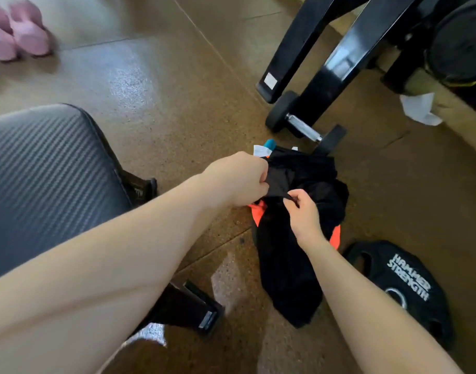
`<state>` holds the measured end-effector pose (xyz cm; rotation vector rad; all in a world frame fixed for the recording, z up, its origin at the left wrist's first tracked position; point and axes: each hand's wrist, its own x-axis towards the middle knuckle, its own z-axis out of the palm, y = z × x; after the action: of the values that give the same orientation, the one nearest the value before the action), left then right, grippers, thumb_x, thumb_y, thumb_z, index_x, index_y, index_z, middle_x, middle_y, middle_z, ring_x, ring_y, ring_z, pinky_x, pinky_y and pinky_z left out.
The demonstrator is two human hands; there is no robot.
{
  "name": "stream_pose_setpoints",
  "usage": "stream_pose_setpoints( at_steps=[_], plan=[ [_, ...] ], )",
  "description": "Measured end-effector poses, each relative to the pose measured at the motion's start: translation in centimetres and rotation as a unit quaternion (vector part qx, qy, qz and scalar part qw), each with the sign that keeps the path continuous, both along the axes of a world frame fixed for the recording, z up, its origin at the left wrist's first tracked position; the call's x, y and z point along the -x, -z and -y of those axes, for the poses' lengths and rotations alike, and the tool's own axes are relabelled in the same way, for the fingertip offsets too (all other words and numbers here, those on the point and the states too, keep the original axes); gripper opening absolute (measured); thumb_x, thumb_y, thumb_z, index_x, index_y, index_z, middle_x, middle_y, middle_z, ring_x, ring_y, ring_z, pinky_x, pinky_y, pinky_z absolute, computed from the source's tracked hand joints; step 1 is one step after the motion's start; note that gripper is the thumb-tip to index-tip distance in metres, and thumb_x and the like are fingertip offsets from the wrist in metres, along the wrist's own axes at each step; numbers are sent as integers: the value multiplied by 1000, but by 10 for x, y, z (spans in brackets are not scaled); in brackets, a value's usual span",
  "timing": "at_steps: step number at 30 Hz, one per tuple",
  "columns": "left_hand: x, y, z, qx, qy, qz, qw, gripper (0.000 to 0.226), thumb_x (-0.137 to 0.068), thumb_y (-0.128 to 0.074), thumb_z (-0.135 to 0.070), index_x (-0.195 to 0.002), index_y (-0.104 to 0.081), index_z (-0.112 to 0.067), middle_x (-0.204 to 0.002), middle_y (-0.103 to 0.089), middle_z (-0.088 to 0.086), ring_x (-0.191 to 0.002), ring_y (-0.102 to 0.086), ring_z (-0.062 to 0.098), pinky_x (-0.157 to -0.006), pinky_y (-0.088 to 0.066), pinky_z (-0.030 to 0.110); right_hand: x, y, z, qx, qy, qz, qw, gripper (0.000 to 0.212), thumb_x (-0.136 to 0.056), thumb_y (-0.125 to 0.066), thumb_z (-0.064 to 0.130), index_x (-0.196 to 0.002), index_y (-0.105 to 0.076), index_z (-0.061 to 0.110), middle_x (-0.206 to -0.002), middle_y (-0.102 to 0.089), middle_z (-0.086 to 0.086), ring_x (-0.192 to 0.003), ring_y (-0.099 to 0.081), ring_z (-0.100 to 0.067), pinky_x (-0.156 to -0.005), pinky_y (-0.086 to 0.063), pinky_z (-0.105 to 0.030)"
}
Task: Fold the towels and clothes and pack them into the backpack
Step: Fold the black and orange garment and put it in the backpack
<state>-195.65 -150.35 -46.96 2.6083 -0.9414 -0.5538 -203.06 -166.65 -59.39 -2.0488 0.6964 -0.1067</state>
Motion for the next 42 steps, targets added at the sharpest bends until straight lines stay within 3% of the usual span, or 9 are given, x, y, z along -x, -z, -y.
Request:
stream_pose_setpoints(
  at_steps=[7,11,15,20,24,28,31,36,42],
  plan=[
    [35,-54,-17,131,-100,-122,979,34,-90,-53,-24,-121,-51,-12,-116,-55,11,-107,-54,27,-92,-43,36,35,-189,-18,-42,76,53,995,15,-98,-42,14,-96,-57,14,-87,-57,6,-81,-52,-6,-69,-39,-11],
    [61,-145,-25,184,-59,-193,962,63,-85,-63,-35,-140,-35,-21,-136,-45,2,-125,-42,16,-102,-32,24,64,-309,-18,-103,32,30,994,20,-95,-47,14,-84,-61,20,-88,-64,0,-88,-57,-16,-81,-45,-31],
    [95,-246,-33,241,-55,-274,929,56,-80,-70,-29,-130,-47,-18,-121,-49,-14,-114,-43,1,-91,-28,4,81,-430,-30,-161,-6,41,986,18,-87,-51,18,-71,-58,19,-71,-55,-2,-75,-50,-17,-68,-40,-30],
    [133,-330,-57,244,-134,-254,926,11,-88,-61,-24,-93,-61,-14,-83,-63,-1,-83,-56,17,-80,-44,35,87,-540,-41,-218,-26,45,975,19,-79,-54,23,-60,-59,23,-64,-52,2,-70,-47,-17,-65,-37,-29],
    [152,-396,-97,270,-209,-275,899,12,-90,-58,-24,-79,-62,-19,-73,-60,2,-72,-53,15,-70,-43,37,92,-574,-46,-73,-40,29,996,24,-89,-57,15,-66,-60,22,-64,-56,9,-70,-51,-13,-64,-39,-24],
    [166,-453,-119,303,-337,-283,845,16,-88,-61,-25,-76,-65,-15,-75,-66,6,-73,-60,20,-68,-47,33,110,-585,-87,72,-144,6,987,26,-89,-59,18,-113,-59,10,-105,-54,0,-108,-50,-18,-96,-39,-27],
    [181,-482,-134,333,-429,-297,786,35,-82,-65,-30,-84,-59,4,-76,-61,18,-70,-57,25,-64,-45,35,144,-598,-134,10,-202,67,977,24,-83,-55,28,-105,-58,17,-101,-50,10,-97,-47,-9,-92,-37,-17],
    [202,-517,-149,385,-506,-286,716,20,-86,-65,-23,-76,-60,-6,-76,-63,12,-71,-60,25,-69,-54,40,194,-585,-193,-190,-261,-70,944,37,-81,-68,36,-113,-53,23,-114,-62,6,-106,-57,-10,-92,-47,-31],
    [206,-526,-197,391,-588,-150,692,20,-81,-69,-21,-70,-58,-7,-68,-56,13,-62,-52,20,-58,-40,30,179,-599,-216,-61,-273,-16,960,15,-95,-50,22,-88,-60,13,-88,-65,-1,-87,-59,-21,-69,-42,-30]
  ],
)
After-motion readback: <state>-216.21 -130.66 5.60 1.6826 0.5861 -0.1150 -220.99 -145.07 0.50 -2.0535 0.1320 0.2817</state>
